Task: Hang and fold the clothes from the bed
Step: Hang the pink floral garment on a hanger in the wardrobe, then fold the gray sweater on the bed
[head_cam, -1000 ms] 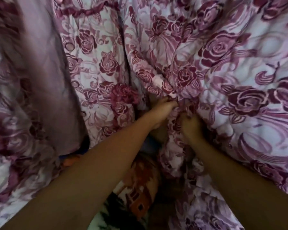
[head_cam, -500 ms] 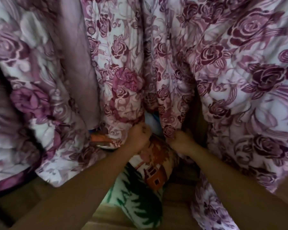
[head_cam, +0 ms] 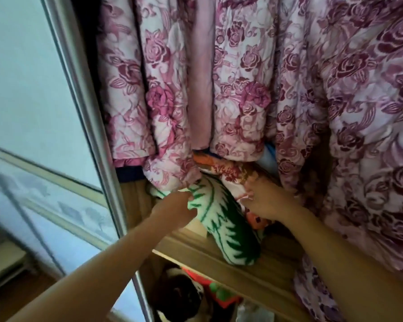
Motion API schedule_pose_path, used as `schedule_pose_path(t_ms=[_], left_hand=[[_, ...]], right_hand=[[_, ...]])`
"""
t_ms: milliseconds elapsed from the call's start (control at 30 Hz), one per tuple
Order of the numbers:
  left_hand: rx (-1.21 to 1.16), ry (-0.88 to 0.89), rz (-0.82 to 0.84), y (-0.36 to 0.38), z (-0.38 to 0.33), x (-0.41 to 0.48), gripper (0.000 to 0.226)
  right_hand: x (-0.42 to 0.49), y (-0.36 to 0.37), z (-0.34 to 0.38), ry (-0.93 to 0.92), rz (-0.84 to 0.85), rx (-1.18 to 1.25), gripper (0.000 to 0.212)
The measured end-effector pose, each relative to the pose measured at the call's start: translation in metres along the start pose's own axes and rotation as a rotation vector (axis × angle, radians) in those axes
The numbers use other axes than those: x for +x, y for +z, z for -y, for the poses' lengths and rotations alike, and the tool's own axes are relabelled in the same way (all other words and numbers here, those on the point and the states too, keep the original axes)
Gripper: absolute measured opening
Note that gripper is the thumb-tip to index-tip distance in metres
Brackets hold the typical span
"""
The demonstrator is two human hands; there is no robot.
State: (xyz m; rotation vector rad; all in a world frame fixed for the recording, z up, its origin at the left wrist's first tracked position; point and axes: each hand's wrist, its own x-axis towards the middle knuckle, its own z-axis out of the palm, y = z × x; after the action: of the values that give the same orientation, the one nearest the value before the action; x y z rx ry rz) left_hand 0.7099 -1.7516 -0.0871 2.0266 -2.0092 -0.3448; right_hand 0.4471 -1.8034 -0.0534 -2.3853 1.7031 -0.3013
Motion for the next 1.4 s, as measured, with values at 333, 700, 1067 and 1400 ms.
schedule_pose_path(t_ms=[333,700,1067,1400], left_hand=[[0.083,-0.389,-0.117,0.0,0.083,-0.146,0.043],[-0.281,-0.302,-0.426,-0.063,0.129,-0.112,0.055],[-0.278,-0.072,-0.401,-0.07,0.143,-0.082,0.022],[-0.122,0.229,-0.389,-0.045,0.079,-0.109,0.039]], right_hand=[[-0.044,0.037,0.071,-0.193,0.084,0.013,0.051],[-0.011,-0.026,0.24,-0.556,-0.346,-0.103,0.046],[0.029,-0.062,0.336,-0.545,-0.534,-0.268,0.048],[-0.027,-0.071,0.258,-0.467,-0.645,-0.284,0.038]])
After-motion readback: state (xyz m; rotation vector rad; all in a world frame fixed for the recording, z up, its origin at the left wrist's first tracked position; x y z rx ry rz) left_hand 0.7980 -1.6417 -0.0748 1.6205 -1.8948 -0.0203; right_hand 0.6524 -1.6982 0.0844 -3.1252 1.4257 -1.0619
